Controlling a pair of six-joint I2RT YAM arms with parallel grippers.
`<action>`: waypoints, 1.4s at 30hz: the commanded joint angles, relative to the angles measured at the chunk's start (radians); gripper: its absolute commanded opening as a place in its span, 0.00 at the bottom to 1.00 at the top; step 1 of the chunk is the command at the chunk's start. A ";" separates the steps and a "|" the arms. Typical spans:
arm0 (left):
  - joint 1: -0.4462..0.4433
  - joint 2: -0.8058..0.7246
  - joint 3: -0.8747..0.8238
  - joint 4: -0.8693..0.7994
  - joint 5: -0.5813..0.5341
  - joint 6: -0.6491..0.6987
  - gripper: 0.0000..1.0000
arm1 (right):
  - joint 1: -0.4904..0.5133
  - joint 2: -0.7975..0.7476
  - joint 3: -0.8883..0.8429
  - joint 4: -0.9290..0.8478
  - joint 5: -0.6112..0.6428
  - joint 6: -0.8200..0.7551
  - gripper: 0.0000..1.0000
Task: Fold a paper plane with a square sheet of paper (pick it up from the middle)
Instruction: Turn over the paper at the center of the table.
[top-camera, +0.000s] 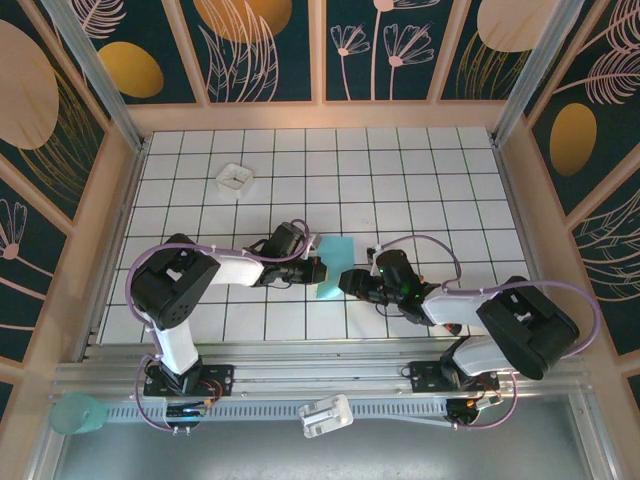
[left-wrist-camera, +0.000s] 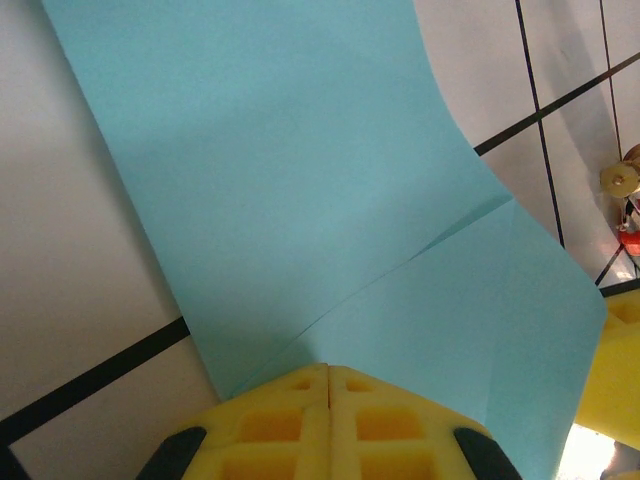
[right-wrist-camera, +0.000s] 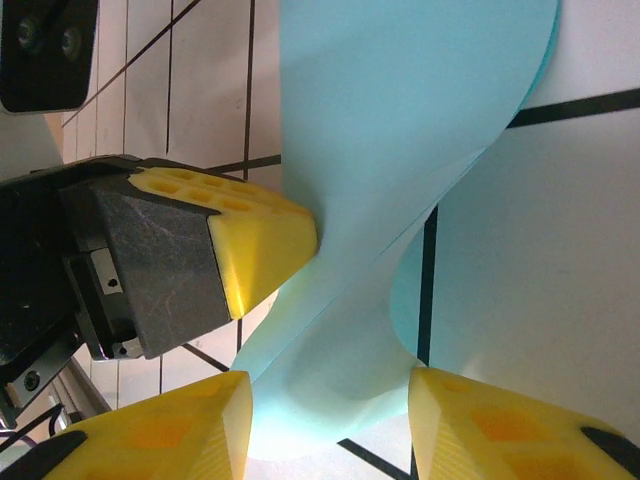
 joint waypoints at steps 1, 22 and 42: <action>-0.003 0.039 -0.013 -0.057 0.002 0.025 0.00 | -0.017 0.025 0.008 0.062 -0.026 -0.068 0.46; -0.003 0.032 -0.004 -0.070 0.000 0.019 0.00 | 0.048 -0.066 -0.090 0.098 0.077 0.123 0.39; -0.003 0.022 -0.004 -0.070 0.000 0.014 0.00 | 0.124 -0.106 -0.101 0.034 0.258 0.209 0.08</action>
